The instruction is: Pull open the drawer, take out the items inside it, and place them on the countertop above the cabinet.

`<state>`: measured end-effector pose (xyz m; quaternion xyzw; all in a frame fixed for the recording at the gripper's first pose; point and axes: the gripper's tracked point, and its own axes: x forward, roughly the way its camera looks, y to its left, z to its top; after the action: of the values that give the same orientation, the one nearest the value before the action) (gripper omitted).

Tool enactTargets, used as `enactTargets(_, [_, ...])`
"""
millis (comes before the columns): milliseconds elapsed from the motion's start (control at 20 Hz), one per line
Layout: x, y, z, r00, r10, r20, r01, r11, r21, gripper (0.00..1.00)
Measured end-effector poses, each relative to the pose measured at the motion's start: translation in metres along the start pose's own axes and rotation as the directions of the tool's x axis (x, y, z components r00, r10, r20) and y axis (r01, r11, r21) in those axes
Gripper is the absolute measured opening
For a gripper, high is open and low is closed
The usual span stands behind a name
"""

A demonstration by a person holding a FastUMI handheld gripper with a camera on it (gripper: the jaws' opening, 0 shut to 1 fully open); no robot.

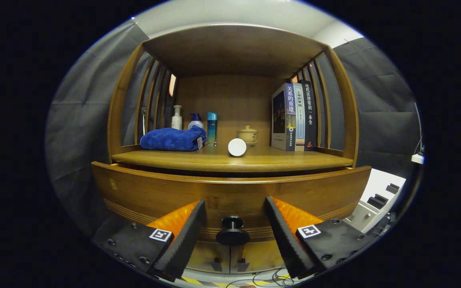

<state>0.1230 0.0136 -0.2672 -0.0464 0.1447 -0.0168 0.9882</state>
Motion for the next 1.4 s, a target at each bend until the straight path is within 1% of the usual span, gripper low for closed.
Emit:
enactTargets(300, [0.038,-0.002,0.005,1.0,-0.006,-0.028,0.006,1.0,0.02,0.98])
enactTargets(800, [0.036,-0.001,0.006,0.999,0.005,-0.032,-0.004,1.0,0.026,0.98])
enactTargets(900, [0.018,0.0,0.017,1.0,0.004,-0.005,-0.004,0.999,0.032,0.98])
enactTargets(1000, [-0.008,0.003,0.047,0.998,0.014,0.059,-0.016,0.999,0.043,0.98])
enactTargets(1200, [-0.064,-0.001,0.093,0.996,0.056,0.068,-0.062,0.995,0.079,0.98])
enactTargets(1300, [-0.085,-0.009,0.121,0.993,0.062,0.097,-0.071,0.993,0.098,0.97])
enactTargets(1400, [-0.103,-0.021,0.146,0.99,0.057,0.129,-0.068,0.994,0.084,0.97])
